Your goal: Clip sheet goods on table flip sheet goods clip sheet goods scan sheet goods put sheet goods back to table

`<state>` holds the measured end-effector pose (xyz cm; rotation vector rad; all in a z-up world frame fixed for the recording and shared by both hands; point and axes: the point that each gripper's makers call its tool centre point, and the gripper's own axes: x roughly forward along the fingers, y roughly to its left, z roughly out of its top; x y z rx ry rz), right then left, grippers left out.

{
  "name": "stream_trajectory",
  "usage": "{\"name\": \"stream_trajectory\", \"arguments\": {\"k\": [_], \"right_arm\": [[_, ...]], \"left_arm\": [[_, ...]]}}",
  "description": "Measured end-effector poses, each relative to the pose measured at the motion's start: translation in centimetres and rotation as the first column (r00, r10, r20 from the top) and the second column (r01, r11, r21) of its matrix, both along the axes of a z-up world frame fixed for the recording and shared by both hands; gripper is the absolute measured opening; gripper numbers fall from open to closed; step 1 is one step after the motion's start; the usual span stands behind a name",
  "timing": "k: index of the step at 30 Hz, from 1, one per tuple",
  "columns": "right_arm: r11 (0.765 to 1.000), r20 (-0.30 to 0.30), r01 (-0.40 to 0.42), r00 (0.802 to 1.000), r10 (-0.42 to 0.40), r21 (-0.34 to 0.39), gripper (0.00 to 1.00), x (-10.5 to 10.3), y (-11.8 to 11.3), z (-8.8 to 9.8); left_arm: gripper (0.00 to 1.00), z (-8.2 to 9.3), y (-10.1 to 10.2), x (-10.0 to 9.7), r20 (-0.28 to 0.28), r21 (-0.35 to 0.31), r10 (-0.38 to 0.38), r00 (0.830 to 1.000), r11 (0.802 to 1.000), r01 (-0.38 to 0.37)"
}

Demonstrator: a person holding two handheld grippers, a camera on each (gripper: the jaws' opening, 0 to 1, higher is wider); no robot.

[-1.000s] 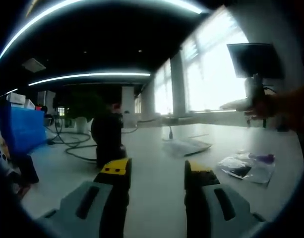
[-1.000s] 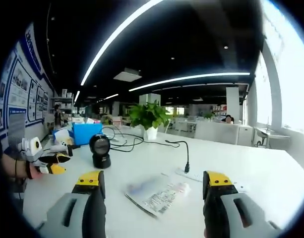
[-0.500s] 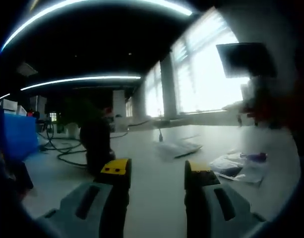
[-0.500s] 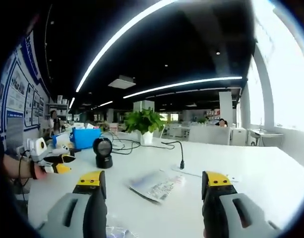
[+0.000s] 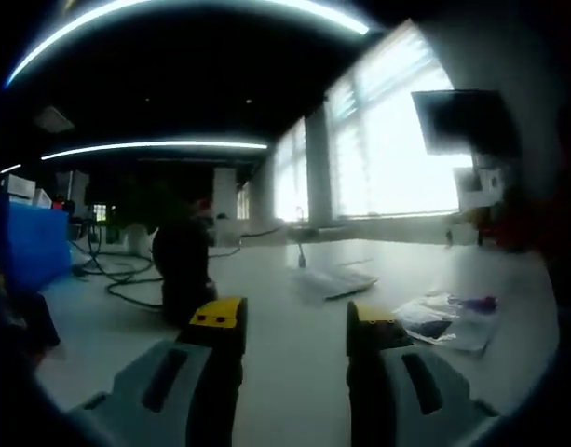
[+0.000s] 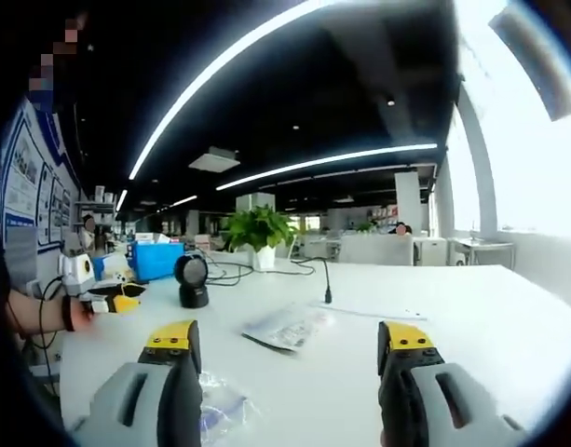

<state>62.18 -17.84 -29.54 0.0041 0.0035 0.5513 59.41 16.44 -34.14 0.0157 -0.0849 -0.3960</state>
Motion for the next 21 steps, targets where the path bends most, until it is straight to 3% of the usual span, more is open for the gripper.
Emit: {"name": "stream_trajectory", "arguments": {"k": [3, 5, 10, 15, 18, 21], "right_arm": [[1.000, 0.015, 0.017, 1.000, -0.017, 0.005, 0.74, -0.9, -1.3, 0.2], [0.999, 0.055, 0.008, 0.998, -0.006, -0.046, 0.77, -2.0, -1.8, 0.3], [0.999, 0.065, 0.035, 0.997, -0.032, -0.033, 0.77, -2.9, -2.5, -1.0], [0.996, 0.019, 0.024, 1.000, -0.023, -0.086, 0.77, -3.0, -2.3, -3.8], [0.999, -0.015, 0.020, 1.000, -0.020, -0.032, 0.76, -2.7, -2.6, -4.5], [0.999, -0.012, 0.025, 1.000, -0.025, -0.024, 0.75, -2.7, -2.7, -5.0]], "left_arm": [[0.35, -0.2, -0.2, -0.1, -0.011, -0.006, -0.010, 1.000, 1.000, 0.010], [0.35, -0.2, -0.3, -0.1, -0.011, 0.000, -0.014, 1.000, 1.000, 0.014], [0.35, -0.2, -0.4, 0.0, -0.007, 0.005, -0.018, 1.000, 1.000, 0.018], [0.35, -0.3, -0.3, 0.1, -0.012, -0.002, -0.015, 1.000, 1.000, 0.015], [0.35, -0.3, -0.3, 0.1, -0.011, 0.007, -0.012, 1.000, 1.000, 0.013], [0.35, -0.2, 0.0, 0.0, -0.012, -0.006, -0.002, 1.000, 1.000, 0.002]]}}
